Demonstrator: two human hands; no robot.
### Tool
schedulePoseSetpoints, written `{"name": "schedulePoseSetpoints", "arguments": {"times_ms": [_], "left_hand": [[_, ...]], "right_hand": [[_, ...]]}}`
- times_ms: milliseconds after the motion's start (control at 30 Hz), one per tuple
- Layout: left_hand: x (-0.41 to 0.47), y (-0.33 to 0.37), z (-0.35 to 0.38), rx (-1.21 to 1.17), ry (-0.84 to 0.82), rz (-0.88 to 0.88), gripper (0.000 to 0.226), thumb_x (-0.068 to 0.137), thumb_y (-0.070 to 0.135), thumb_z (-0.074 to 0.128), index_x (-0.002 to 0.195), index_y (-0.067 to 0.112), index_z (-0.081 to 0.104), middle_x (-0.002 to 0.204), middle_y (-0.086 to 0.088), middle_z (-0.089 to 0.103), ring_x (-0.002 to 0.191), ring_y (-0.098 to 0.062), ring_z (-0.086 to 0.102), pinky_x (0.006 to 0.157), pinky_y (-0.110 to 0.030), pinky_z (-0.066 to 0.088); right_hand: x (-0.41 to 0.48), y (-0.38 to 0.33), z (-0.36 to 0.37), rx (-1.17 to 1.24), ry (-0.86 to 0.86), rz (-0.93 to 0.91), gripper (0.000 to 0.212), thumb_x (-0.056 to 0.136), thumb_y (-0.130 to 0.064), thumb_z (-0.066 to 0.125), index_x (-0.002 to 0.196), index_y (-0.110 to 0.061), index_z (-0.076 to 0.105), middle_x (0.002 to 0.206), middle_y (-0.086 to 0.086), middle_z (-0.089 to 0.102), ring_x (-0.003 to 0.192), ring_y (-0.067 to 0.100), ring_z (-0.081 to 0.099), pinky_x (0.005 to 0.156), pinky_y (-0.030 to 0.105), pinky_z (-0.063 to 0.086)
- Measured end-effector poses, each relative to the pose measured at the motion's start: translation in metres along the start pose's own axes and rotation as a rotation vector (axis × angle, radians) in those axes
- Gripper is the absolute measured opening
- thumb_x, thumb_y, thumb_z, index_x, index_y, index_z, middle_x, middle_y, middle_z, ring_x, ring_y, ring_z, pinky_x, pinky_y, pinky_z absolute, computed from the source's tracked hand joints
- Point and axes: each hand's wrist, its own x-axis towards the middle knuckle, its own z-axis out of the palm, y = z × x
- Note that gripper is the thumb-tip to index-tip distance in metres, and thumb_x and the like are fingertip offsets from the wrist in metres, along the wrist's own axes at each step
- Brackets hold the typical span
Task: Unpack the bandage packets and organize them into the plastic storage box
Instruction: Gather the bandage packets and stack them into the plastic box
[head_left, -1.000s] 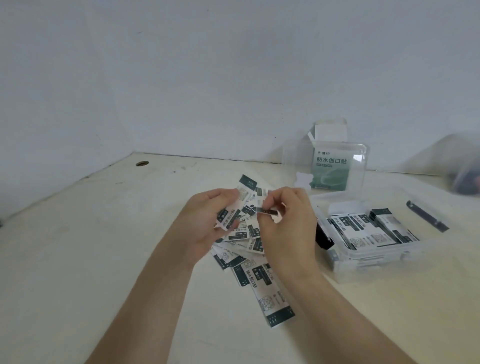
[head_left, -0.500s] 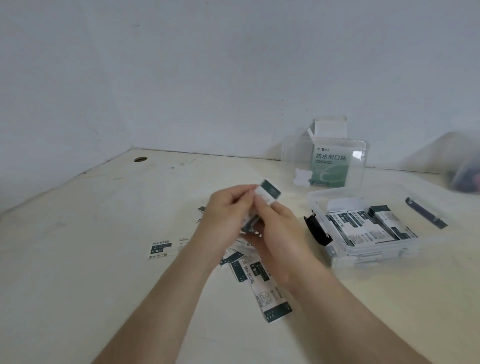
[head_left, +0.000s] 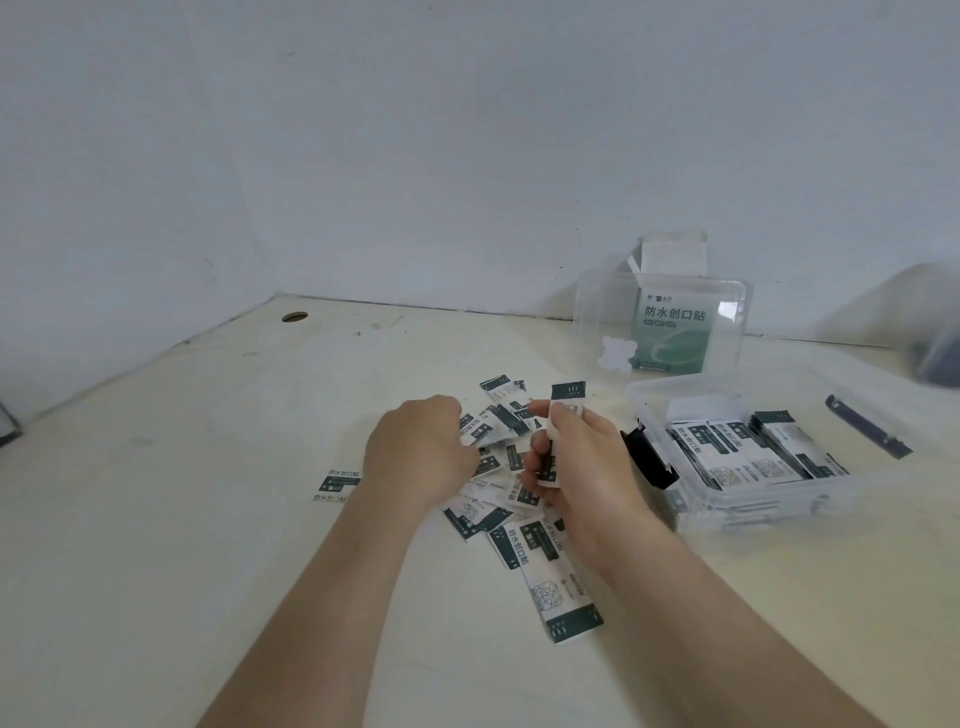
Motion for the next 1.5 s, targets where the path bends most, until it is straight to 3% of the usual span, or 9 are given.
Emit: {"name": "schedulePoseSetpoints", "arguments": {"times_ms": [233, 400, 500, 567, 733, 900, 1100, 1367, 1500], "left_hand": [[-0.006, -0.002, -0.013, -0.095, 0.107, -0.054, 0.02, 0.087, 0.024, 0.048, 0.083, 0.013, 0.065, 0.067, -0.006, 0.06, 0.068, -0.031, 0.059, 0.056, -0.034, 0.041], [-0.015, 0.01, -0.03, -0.816, 0.006, -0.039, 0.021, 0.089, 0.016, 0.055, 0.083, 0.025, 0.073, 0.073, 0.006, 0.074, 0.068, -0.01, 0.07, 0.067, -0.031, 0.055], [-0.027, 0.034, -0.023, -0.587, -0.008, 0.213, 0.023, 0.093, 0.017, 0.05, 0.085, 0.029, 0.068, 0.077, 0.007, 0.07, 0.071, -0.01, 0.065, 0.059, -0.026, 0.047], [-0.029, 0.046, -0.012, -0.36, 0.03, 0.381, 0.024, 0.092, 0.015, 0.046, 0.101, 0.022, 0.067, 0.098, 0.007, 0.064, 0.094, -0.013, 0.056, 0.078, -0.026, 0.045], [-0.024, 0.034, -0.027, -0.909, -0.324, 0.31, 0.031, 0.096, 0.031, 0.049, 0.123, 0.029, 0.063, 0.115, 0.011, 0.066, 0.106, -0.002, 0.06, 0.094, -0.025, 0.047], [-0.015, 0.015, -0.009, -0.019, -0.14, 0.058, 0.033, 0.091, 0.051, 0.051, 0.097, 0.02, 0.059, 0.103, -0.002, 0.065, 0.097, -0.023, 0.055, 0.073, -0.035, 0.043], [-0.017, 0.029, -0.008, 0.155, 0.046, 0.113, 0.01, 0.092, 0.021, 0.049, 0.084, 0.016, 0.052, 0.089, -0.007, 0.063, 0.071, -0.026, 0.046, 0.062, -0.031, 0.034], [-0.02, 0.019, -0.029, -1.038, 0.019, -0.096, 0.02, 0.084, 0.009, 0.061, 0.084, 0.022, 0.077, 0.075, -0.013, 0.074, 0.059, -0.021, 0.065, 0.066, -0.042, 0.054], [-0.032, 0.035, -0.035, -1.047, -0.069, 0.051, 0.01, 0.088, 0.023, 0.069, 0.088, 0.027, 0.078, 0.08, -0.012, 0.074, 0.062, -0.019, 0.064, 0.069, -0.039, 0.055]], "right_hand": [[0.004, 0.001, -0.002, 0.042, -0.017, 0.041, 0.021, 0.1, -0.013, 0.042, 0.109, -0.01, 0.06, 0.068, 0.004, 0.048, 0.057, 0.015, 0.05, 0.056, 0.03, 0.048], [0.002, -0.001, 0.0, 0.208, -0.077, 0.079, 0.022, 0.1, -0.023, 0.051, 0.103, -0.002, 0.059, 0.068, 0.007, 0.048, 0.057, 0.018, 0.05, 0.057, 0.031, 0.05], [-0.003, -0.004, 0.002, 0.214, -0.196, 0.054, 0.034, 0.098, -0.036, 0.052, 0.096, -0.005, 0.065, 0.072, 0.008, 0.067, 0.064, 0.017, 0.063, 0.067, 0.032, 0.053], [-0.002, -0.004, 0.001, 0.225, -0.205, 0.061, 0.038, 0.1, -0.038, 0.049, 0.105, -0.005, 0.066, 0.091, 0.013, 0.074, 0.083, 0.022, 0.072, 0.078, 0.039, 0.057], [0.006, -0.009, -0.007, 0.248, -0.065, 0.055, 0.035, 0.103, -0.029, 0.042, 0.111, -0.002, 0.062, 0.088, 0.017, 0.07, 0.079, 0.029, 0.07, 0.075, 0.045, 0.059], [0.006, -0.006, -0.004, 0.268, -0.089, 0.027, 0.027, 0.104, -0.024, 0.04, 0.101, -0.004, 0.058, 0.061, 0.007, 0.052, 0.055, 0.023, 0.055, 0.061, 0.038, 0.049], [0.005, -0.005, -0.006, 0.214, -0.115, 0.086, 0.02, 0.101, -0.022, 0.045, 0.102, -0.007, 0.059, 0.057, 0.003, 0.043, 0.043, 0.014, 0.04, 0.039, 0.021, 0.037], [0.007, -0.006, -0.009, 0.246, -0.155, 0.111, 0.033, 0.092, -0.037, 0.064, 0.106, -0.008, 0.058, 0.063, 0.0, 0.041, 0.048, 0.009, 0.035, 0.038, 0.019, 0.03], [0.007, -0.005, -0.01, 0.121, -0.18, -0.027, 0.022, 0.087, -0.028, 0.071, 0.091, -0.01, 0.059, 0.053, -0.004, 0.047, 0.043, 0.008, 0.038, 0.038, 0.02, 0.033]]}}
